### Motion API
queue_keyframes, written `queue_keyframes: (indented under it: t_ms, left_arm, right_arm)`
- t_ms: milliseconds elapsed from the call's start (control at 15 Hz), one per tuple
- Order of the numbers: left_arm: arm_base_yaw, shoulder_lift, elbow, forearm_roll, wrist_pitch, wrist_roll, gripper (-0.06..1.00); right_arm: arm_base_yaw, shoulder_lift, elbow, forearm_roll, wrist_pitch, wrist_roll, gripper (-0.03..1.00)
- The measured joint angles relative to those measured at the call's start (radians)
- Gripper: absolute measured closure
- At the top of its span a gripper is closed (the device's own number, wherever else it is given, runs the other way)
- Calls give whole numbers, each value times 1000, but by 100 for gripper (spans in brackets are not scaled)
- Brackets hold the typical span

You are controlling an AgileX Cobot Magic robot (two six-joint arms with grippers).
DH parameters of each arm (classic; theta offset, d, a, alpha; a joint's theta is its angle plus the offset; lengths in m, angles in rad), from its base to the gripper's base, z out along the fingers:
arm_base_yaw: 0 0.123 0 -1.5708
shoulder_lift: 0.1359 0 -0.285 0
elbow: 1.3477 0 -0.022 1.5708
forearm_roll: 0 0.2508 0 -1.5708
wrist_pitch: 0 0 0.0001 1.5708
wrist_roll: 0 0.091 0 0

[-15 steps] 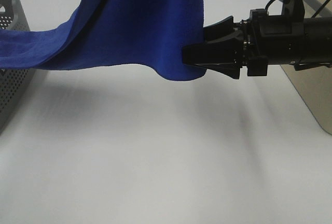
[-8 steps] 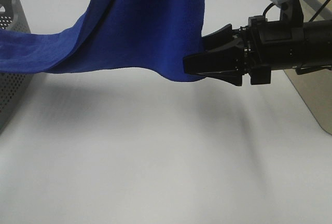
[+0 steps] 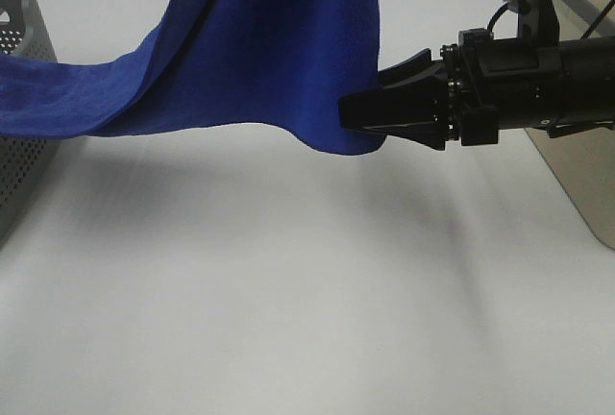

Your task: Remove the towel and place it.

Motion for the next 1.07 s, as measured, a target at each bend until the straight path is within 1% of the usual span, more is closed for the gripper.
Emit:
queue_keyframes:
  t_ms: [67, 200, 400, 733, 867, 933, 1067]
  left_arm:
    - [0, 0, 0, 0, -1, 0, 94]
    - [0, 0, 0, 0, -4, 0, 94]
    - [0, 0, 0, 0, -7, 0, 94]
    - [0, 0, 0, 0, -7, 0, 94]
    - [0, 0, 0, 0, -7, 0, 94]
    - [0, 0, 0, 1, -7, 0, 94]
    - [0, 0, 0, 1, -7, 0, 94]
  right_arm:
    - [0, 0, 0, 24, -8, 25, 39]
    - [0, 0, 0, 62, -14, 48, 36]
    - [0, 0, 0, 66, -65, 51, 35]
    - [0, 0, 0, 71, -86, 80, 35]
    - [0, 0, 0, 71, -128, 80, 35]
    - [0, 0, 0, 71, -151, 79, 36]
    - [0, 0, 0, 71, -178, 78, 47]
